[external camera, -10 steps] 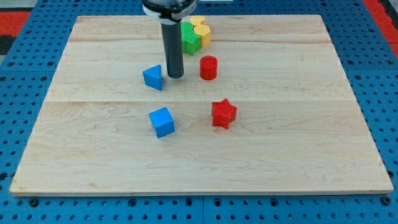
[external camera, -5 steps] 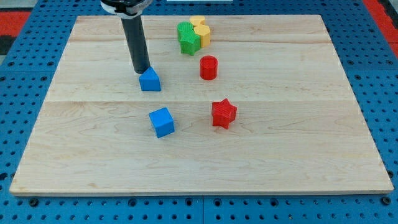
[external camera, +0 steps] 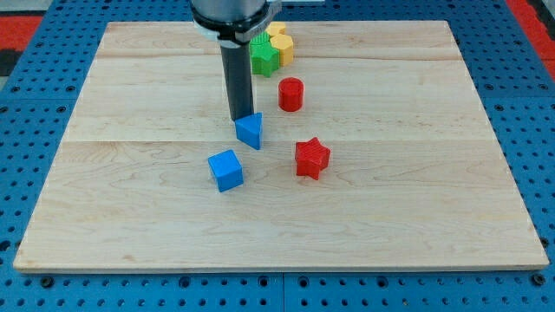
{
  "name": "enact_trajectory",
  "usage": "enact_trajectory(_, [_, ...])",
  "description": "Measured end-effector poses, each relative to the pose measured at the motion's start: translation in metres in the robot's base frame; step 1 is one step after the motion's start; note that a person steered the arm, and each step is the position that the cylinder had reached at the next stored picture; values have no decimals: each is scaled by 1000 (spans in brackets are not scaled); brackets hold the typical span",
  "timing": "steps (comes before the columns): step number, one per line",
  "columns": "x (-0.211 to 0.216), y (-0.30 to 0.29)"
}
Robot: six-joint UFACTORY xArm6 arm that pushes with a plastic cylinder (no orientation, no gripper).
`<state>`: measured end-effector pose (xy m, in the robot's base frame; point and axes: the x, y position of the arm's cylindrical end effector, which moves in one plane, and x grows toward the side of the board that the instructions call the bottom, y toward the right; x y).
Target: Push the blue triangle towards bottom right
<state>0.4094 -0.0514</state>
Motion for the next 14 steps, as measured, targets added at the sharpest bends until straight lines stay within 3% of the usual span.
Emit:
enact_trajectory(8, [132,62])
enact_trajectory(11, [146,125])
enact_trajectory(13, [181,119])
enact_trajectory(14, [181,149])
